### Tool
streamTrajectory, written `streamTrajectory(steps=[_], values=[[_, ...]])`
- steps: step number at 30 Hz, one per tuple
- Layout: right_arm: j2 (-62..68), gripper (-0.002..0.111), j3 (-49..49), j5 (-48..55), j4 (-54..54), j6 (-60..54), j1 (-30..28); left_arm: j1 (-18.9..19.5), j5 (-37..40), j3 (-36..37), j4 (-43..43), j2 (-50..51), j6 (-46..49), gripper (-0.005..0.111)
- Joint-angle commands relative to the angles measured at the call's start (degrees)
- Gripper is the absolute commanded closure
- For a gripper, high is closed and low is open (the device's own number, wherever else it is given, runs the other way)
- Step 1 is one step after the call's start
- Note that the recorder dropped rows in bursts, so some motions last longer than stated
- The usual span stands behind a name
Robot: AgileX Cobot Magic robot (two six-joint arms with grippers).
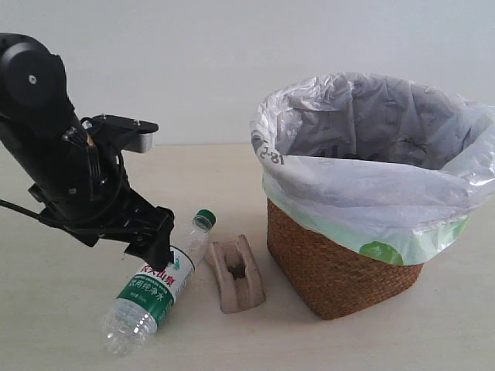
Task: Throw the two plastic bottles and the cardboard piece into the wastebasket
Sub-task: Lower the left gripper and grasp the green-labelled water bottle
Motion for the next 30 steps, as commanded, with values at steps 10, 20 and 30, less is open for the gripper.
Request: streamTrajectory(steps=[10,20,30], values=[[-0.3,0.095,0.0,-0.3,0.0,0.1,0.1,0.1,-5.8,0.3,-0.7,12.0,3.5,0.015],[-0.3,0.095,0.0,-0.3,0.0,0.1,0.1,0.1,-7.9,0.3,-0.7,16.6,5.6,0.017],[-0.3,0.095,0.0,-0.3,0.0,0.1,0.1,0.1,-8.0,0.1,-0.7,16.9,5.6,0.096]])
